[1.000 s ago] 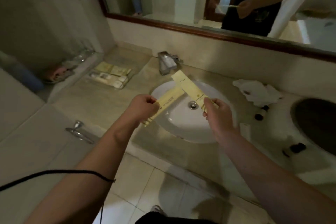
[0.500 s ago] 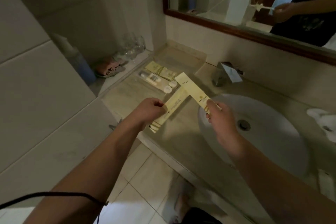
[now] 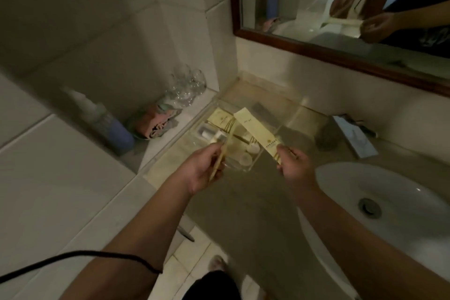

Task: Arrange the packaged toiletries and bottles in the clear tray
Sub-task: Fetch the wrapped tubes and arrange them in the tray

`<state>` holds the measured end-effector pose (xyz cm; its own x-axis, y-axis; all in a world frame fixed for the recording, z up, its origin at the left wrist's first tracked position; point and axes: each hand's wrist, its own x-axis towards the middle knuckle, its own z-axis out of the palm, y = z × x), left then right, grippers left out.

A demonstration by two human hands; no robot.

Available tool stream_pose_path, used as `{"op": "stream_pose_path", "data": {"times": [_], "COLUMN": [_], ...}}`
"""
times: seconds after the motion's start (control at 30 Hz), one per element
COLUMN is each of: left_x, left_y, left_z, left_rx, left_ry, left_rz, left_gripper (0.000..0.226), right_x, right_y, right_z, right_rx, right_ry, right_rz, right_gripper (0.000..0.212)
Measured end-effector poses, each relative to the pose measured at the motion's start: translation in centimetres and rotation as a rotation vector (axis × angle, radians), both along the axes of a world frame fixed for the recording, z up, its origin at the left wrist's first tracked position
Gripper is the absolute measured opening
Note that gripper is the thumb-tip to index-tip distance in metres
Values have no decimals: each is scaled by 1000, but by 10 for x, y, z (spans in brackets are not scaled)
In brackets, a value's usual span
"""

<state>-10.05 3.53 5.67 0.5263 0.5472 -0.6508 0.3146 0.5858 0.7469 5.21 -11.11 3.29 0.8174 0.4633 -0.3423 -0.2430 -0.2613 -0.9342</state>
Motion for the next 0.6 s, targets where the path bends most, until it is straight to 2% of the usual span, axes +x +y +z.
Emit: {"op": "stream_pose_path", "data": {"times": [0.07, 0.17, 0.23, 0.3, 0.47, 0.6], "left_x": [11, 23, 29, 35, 53, 63], "left_y": [17, 42, 57, 69, 86, 91], "left_z": [-10, -22, -30, -35, -48, -59], "left_rx": [-45, -50, -53, -19, 179, 258], "left_ry": [-57, -124, -109, -12, 121, 124], "left_rz": [88, 147, 214, 193, 116, 31], "left_gripper": [23, 15, 19, 21, 25, 30], "right_x": [5, 14, 20, 24, 35, 44], "right_y": [13, 31, 45, 60, 88, 105], "right_z": [-6, -13, -14, -14, -16, -19], "right_rx": [-49, -141, -163, -197, -288, -326], "right_ry": [-1, -6, 4, 34, 93, 154], "right_rz": [36, 7, 3, 4, 66, 131], "right_gripper": [23, 24, 21, 17, 28, 24]}}
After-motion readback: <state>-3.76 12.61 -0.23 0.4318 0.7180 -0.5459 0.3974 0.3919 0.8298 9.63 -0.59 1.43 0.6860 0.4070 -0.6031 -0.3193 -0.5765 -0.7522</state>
